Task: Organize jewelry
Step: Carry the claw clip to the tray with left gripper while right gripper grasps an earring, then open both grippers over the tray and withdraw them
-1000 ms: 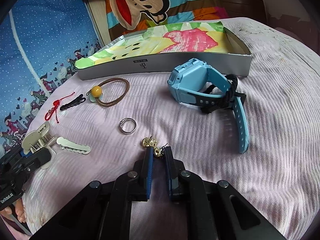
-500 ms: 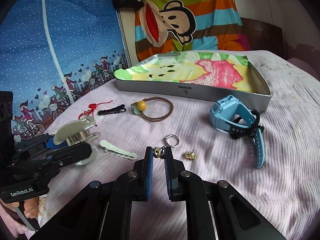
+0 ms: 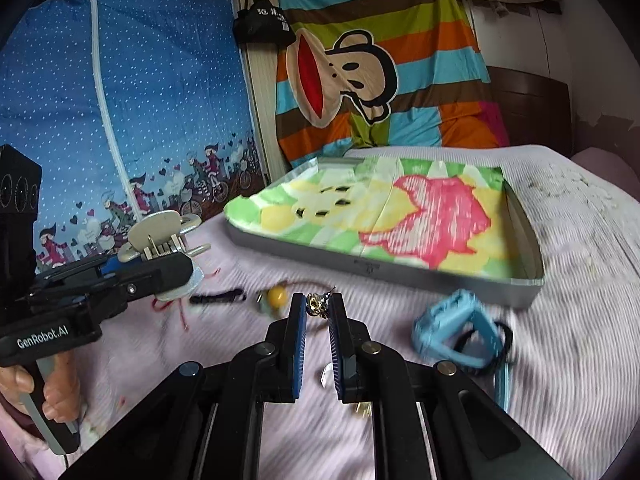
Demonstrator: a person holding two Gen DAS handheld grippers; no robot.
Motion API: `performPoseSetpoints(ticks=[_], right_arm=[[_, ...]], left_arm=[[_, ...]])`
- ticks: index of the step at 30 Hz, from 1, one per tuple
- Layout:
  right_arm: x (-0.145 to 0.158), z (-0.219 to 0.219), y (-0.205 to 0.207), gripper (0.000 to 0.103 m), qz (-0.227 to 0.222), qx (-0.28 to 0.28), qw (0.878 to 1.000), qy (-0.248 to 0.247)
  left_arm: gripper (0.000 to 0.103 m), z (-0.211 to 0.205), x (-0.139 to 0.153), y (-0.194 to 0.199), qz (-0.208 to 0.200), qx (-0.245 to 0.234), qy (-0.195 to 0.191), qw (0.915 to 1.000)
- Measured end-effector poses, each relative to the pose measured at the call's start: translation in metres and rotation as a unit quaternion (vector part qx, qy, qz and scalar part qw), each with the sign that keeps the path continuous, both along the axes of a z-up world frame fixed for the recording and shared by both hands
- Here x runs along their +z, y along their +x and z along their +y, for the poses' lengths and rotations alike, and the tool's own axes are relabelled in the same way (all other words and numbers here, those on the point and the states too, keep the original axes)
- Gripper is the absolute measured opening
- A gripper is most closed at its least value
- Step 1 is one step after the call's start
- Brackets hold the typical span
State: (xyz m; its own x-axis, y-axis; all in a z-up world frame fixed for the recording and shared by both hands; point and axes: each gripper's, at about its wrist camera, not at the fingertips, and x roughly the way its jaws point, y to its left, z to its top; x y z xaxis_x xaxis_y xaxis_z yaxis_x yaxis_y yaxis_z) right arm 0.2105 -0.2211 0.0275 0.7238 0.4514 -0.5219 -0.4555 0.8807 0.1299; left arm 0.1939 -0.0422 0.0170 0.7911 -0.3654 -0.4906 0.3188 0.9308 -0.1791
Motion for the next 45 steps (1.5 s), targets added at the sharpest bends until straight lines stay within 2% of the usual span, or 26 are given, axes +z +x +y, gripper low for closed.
performPoseSetpoints(ticks=[6,12,15,20,26,31,35,38,41,42,45], right_arm=[[0.003,0.004,0.053,0.011,0.0,-0.014,1.0,0.012],[-0.004,0.011,0.095,0.011,0.016,-0.019,1.0,0.001],[-0.011,0.016,0.11,0.011,0.036,-0.018,0.999,-0.009],[-0.023,0.024,0.124,0.011,0.066,-0.018,0.997,-0.027],[-0.032,0.028,0.129,0.011,0.087,-0.018,0.995,-0.04],[-0.035,0.025,0.129,0.012,0.096,-0.025,0.994,-0.038],[-0.031,0.018,0.122,0.028,0.088,-0.034,0.995,-0.031],[-0.023,0.009,0.111,0.035,0.076,-0.043,0.996,-0.017],[-0.011,0.0,0.094,0.052,0.049,-0.053,0.997,-0.003],[-0.006,-0.002,0.088,0.059,0.04,-0.056,0.998,0.001],[0.008,-0.01,0.065,0.074,0.007,-0.065,0.998,0.01]], left_arm=[[0.043,0.011,0.017,0.056,-0.003,0.009,0.009,0.9999],[0.043,0.015,0.005,0.109,0.018,0.015,0.033,0.9992],[0.043,0.017,-0.003,0.127,0.035,0.02,0.031,0.9987],[0.043,0.022,-0.012,0.155,0.06,0.034,0.035,0.997],[0.043,0.035,-0.027,0.18,0.121,0.051,0.013,0.9913],[0.043,0.038,-0.028,0.177,0.129,0.043,0.001,0.9907],[0.044,0.039,-0.026,0.172,0.121,0.037,-0.004,0.9919],[0.044,0.04,-0.023,0.165,0.112,0.037,-0.007,0.993],[0.048,0.041,-0.019,0.152,0.096,0.038,-0.013,0.9945],[0.053,0.04,-0.017,0.147,0.092,0.038,-0.014,0.995],[0.068,0.04,-0.01,0.126,0.071,0.047,-0.016,0.9963]])
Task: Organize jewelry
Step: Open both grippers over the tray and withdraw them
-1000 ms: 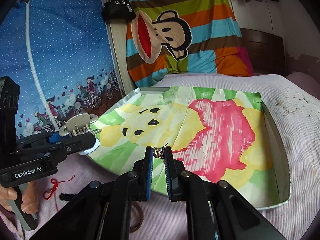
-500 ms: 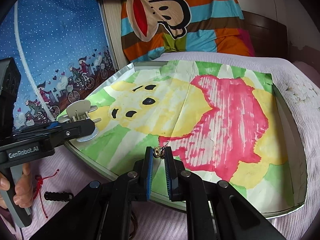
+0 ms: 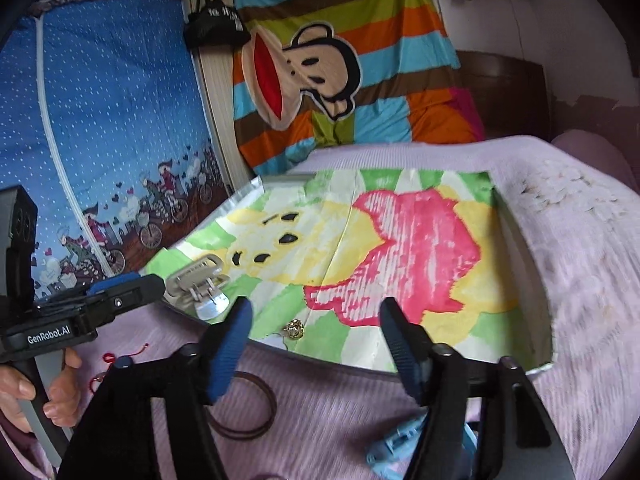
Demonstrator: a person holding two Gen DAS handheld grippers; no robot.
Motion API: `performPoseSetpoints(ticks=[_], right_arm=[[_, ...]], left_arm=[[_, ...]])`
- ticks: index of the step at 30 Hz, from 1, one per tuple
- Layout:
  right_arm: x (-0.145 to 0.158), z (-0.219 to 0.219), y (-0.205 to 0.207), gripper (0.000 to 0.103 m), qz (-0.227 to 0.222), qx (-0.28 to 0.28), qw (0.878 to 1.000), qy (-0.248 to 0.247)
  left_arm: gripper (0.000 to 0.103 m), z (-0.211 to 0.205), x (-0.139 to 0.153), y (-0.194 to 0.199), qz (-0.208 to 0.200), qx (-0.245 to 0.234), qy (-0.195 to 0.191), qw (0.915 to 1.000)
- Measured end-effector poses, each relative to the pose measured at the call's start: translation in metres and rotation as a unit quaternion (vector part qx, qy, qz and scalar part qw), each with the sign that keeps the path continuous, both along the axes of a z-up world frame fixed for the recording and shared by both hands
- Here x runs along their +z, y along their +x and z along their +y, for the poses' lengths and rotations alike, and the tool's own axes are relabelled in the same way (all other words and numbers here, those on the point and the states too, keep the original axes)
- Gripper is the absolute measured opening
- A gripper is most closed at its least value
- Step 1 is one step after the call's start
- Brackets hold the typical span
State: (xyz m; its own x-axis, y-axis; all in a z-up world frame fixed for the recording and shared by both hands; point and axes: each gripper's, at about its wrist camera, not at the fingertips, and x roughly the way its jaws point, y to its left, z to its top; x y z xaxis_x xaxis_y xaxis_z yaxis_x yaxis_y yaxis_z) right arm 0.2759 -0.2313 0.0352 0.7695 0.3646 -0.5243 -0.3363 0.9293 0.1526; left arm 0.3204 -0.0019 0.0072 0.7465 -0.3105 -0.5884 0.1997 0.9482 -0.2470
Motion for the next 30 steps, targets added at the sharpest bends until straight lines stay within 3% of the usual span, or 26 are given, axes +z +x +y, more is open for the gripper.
performPoseSetpoints(ticks=[6,8,11,12,13,23,30], right_arm=[[0.024,-0.01,-0.048,0.099,-0.057,-0.011,0.998,0.013],[0.032,-0.012,-0.066,0.103,-0.077,-0.015,0.997,0.016],[0.041,-0.014,-0.09,0.103,-0.098,-0.019,0.995,0.02],[0.043,-0.015,-0.098,0.103,-0.104,-0.021,0.994,0.022],[0.045,-0.015,-0.104,0.103,-0.106,-0.021,0.994,0.023],[0.045,-0.021,-0.159,0.103,-0.13,-0.028,0.991,0.029],[0.024,-0.024,-0.179,0.103,-0.148,-0.031,0.988,-0.005]], left_arm=[[0.074,-0.001,0.013,-0.041,-0.038,0.013,-0.004,0.9992],[0.075,-0.003,0.018,-0.056,-0.052,0.016,0.0,0.9985],[0.082,-0.004,0.027,-0.081,-0.08,0.023,0.008,0.9965],[0.093,-0.005,0.029,-0.089,-0.088,0.028,0.01,0.9957],[0.097,-0.004,0.032,-0.101,-0.104,0.036,0.013,0.9938],[0.1,0.0,0.05,-0.18,-0.182,0.045,0.011,0.9822],[0.101,-0.004,0.047,-0.207,-0.193,0.033,0.035,0.9799]])
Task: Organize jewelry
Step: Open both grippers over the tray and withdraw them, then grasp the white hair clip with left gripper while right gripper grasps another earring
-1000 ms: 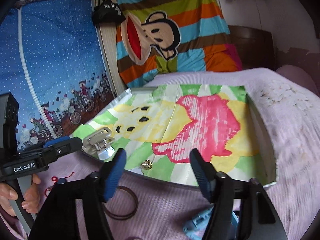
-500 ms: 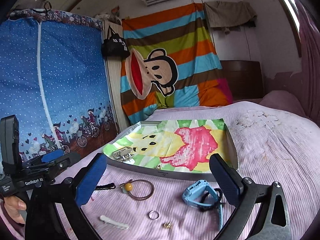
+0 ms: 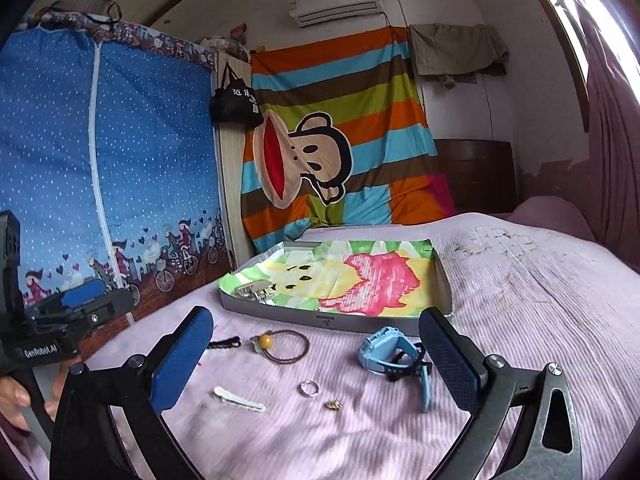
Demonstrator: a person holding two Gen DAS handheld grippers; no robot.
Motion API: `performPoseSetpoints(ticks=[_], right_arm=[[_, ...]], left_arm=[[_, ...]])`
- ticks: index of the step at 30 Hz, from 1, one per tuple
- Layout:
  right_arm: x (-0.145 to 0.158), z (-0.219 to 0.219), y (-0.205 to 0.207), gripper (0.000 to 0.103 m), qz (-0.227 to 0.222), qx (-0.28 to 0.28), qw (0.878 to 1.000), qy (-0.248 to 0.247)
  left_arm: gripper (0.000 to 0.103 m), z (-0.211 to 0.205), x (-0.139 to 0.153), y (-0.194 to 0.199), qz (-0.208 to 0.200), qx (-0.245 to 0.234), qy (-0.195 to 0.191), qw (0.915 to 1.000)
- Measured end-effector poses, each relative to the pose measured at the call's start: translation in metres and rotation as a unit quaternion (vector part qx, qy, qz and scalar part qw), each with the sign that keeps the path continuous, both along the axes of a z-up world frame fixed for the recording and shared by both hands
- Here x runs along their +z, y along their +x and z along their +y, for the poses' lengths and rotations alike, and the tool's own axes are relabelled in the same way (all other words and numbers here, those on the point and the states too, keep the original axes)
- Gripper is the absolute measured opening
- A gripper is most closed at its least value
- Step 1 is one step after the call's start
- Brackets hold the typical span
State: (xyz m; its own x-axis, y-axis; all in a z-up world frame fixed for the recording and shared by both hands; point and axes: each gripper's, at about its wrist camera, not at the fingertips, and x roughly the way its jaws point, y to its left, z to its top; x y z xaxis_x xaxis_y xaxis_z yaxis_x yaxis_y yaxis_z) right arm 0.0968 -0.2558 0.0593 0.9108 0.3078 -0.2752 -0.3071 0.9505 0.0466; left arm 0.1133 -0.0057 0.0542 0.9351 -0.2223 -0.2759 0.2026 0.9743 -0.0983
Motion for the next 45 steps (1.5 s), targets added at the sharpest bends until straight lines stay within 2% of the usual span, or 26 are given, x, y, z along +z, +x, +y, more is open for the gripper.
performPoseSetpoints(ticks=[5,10,13,16,22,23,27,29,31,33,37,45], right_arm=[[-0.02,-0.009,0.001,0.103,0.027,-0.01,1.0,-0.012],[-0.039,-0.016,0.016,0.103,0.095,-0.03,0.995,-0.031],[-0.055,-0.02,0.031,0.103,0.151,-0.038,0.987,-0.037],[-0.066,-0.021,0.04,0.103,0.187,-0.032,0.981,-0.04],[-0.076,-0.018,0.053,0.103,0.214,-0.016,0.976,-0.043],[-0.077,-0.017,0.056,0.101,0.217,-0.013,0.975,-0.043],[-0.085,-0.013,0.068,0.074,0.234,0.002,0.971,-0.046],[-0.088,-0.011,0.073,0.067,0.241,0.009,0.969,-0.048],[-0.092,-0.008,0.079,0.062,0.247,0.017,0.968,-0.05],[-0.094,-0.007,0.083,0.052,0.251,0.025,0.966,-0.05],[-0.098,-0.004,0.09,0.046,0.256,0.038,0.965,-0.051],[-0.102,0.005,0.1,0.034,0.26,0.057,0.962,-0.059]], left_arm=[[0.101,-0.007,-0.017,0.004,0.02,-0.013,0.022,0.9995],[0.101,-0.017,-0.04,0.016,0.052,-0.033,0.039,0.9973],[0.101,-0.025,-0.054,0.029,0.095,-0.041,0.06,0.9928],[0.101,-0.031,-0.067,0.042,0.133,-0.053,0.071,0.9871],[0.101,-0.042,-0.083,0.063,0.192,-0.08,0.088,0.9742],[0.101,-0.044,-0.086,0.067,0.202,-0.089,0.089,0.9714],[0.1,-0.047,-0.093,0.08,0.225,-0.111,0.084,0.9643],[0.098,-0.05,-0.094,0.084,0.23,-0.124,0.083,0.9616],[0.09,-0.054,-0.096,0.089,0.233,-0.138,0.088,0.9585],[0.082,-0.059,-0.097,0.093,0.237,-0.149,0.094,0.9555],[0.06,-0.067,-0.104,0.101,0.251,-0.182,0.098,0.9456],[0.039,-0.079,-0.112,0.112,0.275,-0.227,0.109,0.928]])
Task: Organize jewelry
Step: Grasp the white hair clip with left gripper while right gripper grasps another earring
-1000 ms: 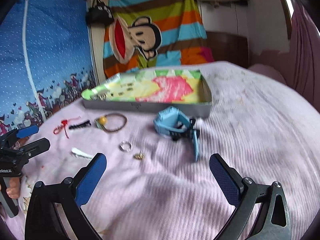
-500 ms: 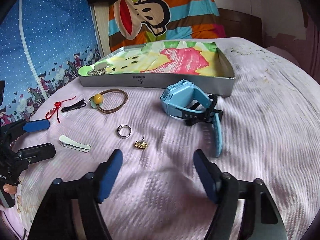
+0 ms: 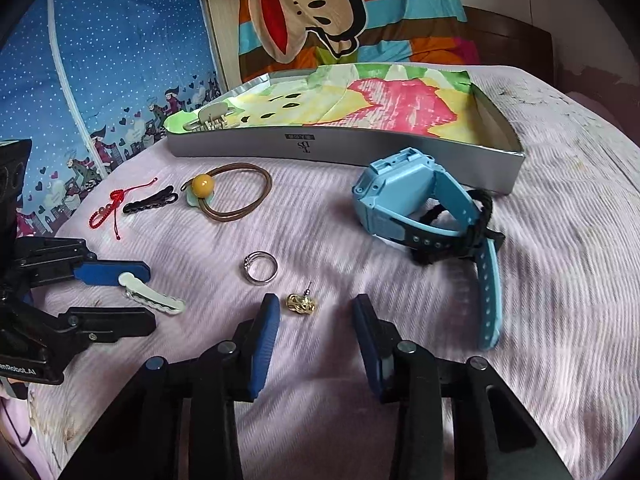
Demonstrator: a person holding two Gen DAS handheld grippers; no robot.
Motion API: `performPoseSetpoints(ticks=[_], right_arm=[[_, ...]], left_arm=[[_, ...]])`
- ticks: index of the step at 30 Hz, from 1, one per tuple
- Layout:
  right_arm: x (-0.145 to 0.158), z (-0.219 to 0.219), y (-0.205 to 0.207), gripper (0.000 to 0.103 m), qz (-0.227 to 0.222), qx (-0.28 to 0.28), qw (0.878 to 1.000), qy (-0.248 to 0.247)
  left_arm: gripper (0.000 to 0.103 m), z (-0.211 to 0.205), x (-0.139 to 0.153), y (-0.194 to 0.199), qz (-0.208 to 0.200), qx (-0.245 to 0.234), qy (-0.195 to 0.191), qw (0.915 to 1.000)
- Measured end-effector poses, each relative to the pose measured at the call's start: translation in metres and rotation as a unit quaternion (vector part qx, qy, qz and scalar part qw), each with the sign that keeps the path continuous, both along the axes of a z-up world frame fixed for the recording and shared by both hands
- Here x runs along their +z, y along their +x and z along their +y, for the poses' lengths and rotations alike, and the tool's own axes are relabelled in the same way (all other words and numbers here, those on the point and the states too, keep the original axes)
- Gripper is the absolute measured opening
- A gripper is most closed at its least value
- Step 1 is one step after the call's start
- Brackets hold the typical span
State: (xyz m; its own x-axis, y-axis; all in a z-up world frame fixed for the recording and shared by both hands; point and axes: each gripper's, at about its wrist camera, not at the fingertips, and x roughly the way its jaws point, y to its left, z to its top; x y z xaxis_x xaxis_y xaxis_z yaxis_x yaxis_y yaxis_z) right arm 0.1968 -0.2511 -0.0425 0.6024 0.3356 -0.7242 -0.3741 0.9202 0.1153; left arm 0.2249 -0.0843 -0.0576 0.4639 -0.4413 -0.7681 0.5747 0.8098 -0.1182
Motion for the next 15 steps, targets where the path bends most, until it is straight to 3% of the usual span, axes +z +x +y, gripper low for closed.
performPoseSetpoints(ticks=[5,7,10,15], right_arm=[[-0.0027,0.0069,0.0033,0.022,0.004,0.007,1.0,-0.005],[-0.0034,0.0077,0.0042,0.016,0.006,0.01,1.0,-0.006],[-0.003,0.0074,0.0037,0.015,0.006,0.011,1.0,-0.004],[-0.0012,0.0067,0.0015,0.015,0.0,0.009,1.0,0.0]], left_arm=[[0.032,-0.0025,-0.0046,-0.0018,0.008,-0.007,0.005,0.9999],[0.025,-0.0015,-0.0056,-0.0022,0.01,-0.007,0.004,0.9999],[0.016,0.0003,-0.0065,-0.0036,0.013,-0.006,-0.001,0.9999],[0.013,-0.0008,-0.0061,-0.0074,0.007,-0.003,-0.006,1.0]])
